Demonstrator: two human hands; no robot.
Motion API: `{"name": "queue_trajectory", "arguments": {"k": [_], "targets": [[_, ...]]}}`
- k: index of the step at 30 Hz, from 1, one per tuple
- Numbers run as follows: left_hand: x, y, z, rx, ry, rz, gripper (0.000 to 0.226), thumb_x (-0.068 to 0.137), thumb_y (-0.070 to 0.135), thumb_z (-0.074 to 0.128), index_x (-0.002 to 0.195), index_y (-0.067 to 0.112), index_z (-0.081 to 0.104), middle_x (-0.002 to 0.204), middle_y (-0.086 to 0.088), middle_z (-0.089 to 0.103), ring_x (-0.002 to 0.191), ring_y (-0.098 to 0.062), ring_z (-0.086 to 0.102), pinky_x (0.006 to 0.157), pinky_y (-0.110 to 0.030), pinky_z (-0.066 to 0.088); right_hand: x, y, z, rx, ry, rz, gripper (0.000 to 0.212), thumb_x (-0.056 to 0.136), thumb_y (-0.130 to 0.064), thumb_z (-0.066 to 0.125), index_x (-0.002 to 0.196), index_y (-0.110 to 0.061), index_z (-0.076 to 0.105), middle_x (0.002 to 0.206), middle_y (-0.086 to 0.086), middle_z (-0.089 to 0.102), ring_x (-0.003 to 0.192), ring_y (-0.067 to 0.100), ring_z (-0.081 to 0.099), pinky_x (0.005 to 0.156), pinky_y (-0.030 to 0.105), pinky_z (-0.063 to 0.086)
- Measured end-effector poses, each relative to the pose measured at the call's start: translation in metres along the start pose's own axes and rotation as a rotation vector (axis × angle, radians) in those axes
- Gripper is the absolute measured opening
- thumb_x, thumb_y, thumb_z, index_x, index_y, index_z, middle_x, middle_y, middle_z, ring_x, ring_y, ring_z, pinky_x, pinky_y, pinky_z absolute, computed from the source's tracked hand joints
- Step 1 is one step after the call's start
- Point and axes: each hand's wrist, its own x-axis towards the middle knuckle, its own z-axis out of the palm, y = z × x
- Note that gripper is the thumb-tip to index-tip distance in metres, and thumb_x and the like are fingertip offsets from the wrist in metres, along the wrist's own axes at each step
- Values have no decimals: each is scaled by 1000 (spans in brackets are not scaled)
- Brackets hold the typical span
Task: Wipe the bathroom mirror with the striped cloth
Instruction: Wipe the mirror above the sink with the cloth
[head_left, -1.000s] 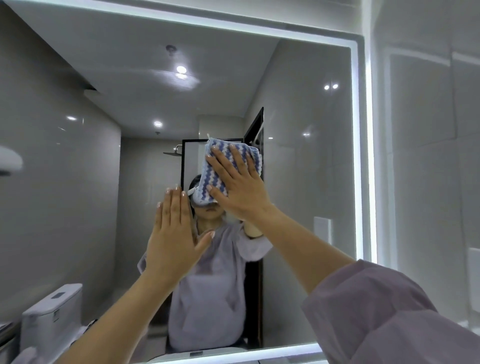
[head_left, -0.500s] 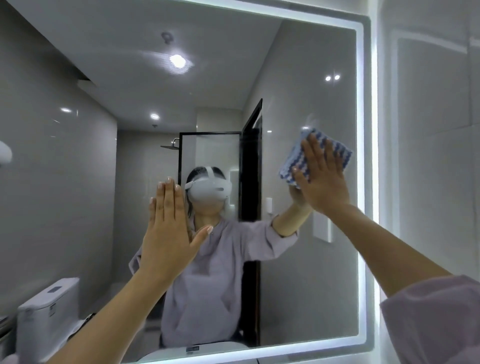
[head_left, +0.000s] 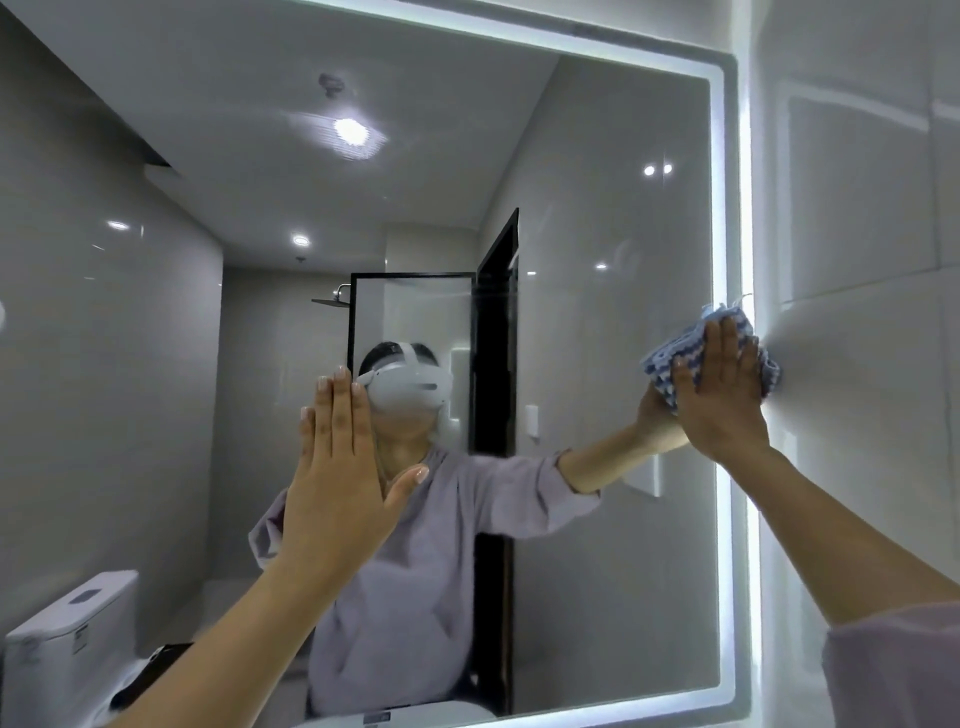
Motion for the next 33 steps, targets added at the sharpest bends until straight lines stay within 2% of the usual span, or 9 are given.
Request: {"name": "queue_trajectory", "arguments": {"k": [4,7,9,14,20,25,30,33], "targets": [[1,1,-2,-12,-7,-4,102,77,73,4,144,-1,-17,153,-16,-25,142,-26,-24,117,-36,-14,-6,-21,-4,-18,-55,99,65,100,-46,19,153,-14,-3,160,7,-7,147,28,-8,118,47,-8],[0,1,-2,-2,-14,-12,102,75,74,1,143,0,-19,152,-16,-28,141,-25,-26,116,-36,-15,-10,-49,2,-47,7,174,62,103,-40,22,152,-13,-4,160,8,-7,147,29,-9,117,45,-8],[-1,1,-2,1,-13,-12,102,76,74,1,143,-1,-18,153,-16,-27,142,-25,-26,117,-37,-14,-7,-66,5,-62,43,182,63,100,-44,15,151,-12,-5,160,9,-8,147,30,-10,117,47,-10],[0,1,0,3,0,-10,102,77,74,3,144,0,-17,153,-16,-27,142,-25,-25,116,-36,-15,-7,-101,12,-81,-9,-176,73,92,-58,7,152,-21,-11,160,3,-16,145,31,-16,111,43,-21],[0,1,-1,-13,-4,-6,101,78,73,5,144,0,-16,153,-15,-25,143,-26,-23,117,-38,-12,-19,-171,15,-56,-41,-483,76,96,-56,25,151,-18,-12,159,5,-17,143,32,-22,113,49,-22],[0,1,-1,9,-23,-29,102,75,75,-1,142,1,-22,151,-15,-31,141,-25,-28,117,-38,-13,-21,-219,14,-53,-47,-619,72,97,-53,24,151,-19,-11,160,-1,-15,145,28,-20,116,51,-13],[0,0,0,20,-11,-18,100,79,74,4,143,1,-20,153,-15,-27,142,-25,-25,117,-38,-11,-14,-224,15,-75,-15,-708,70,97,-55,24,152,-22,-5,161,-2,-9,145,25,-18,115,43,-19],[0,-2,1,37,-14,-14,100,79,74,4,143,2,-21,153,-15,-27,142,-24,-25,118,-39,-10,-9,-217,13,-102,1,-737,71,95,-59,23,152,-24,-2,161,-3,-5,146,24,-15,116,40,-18]]}}
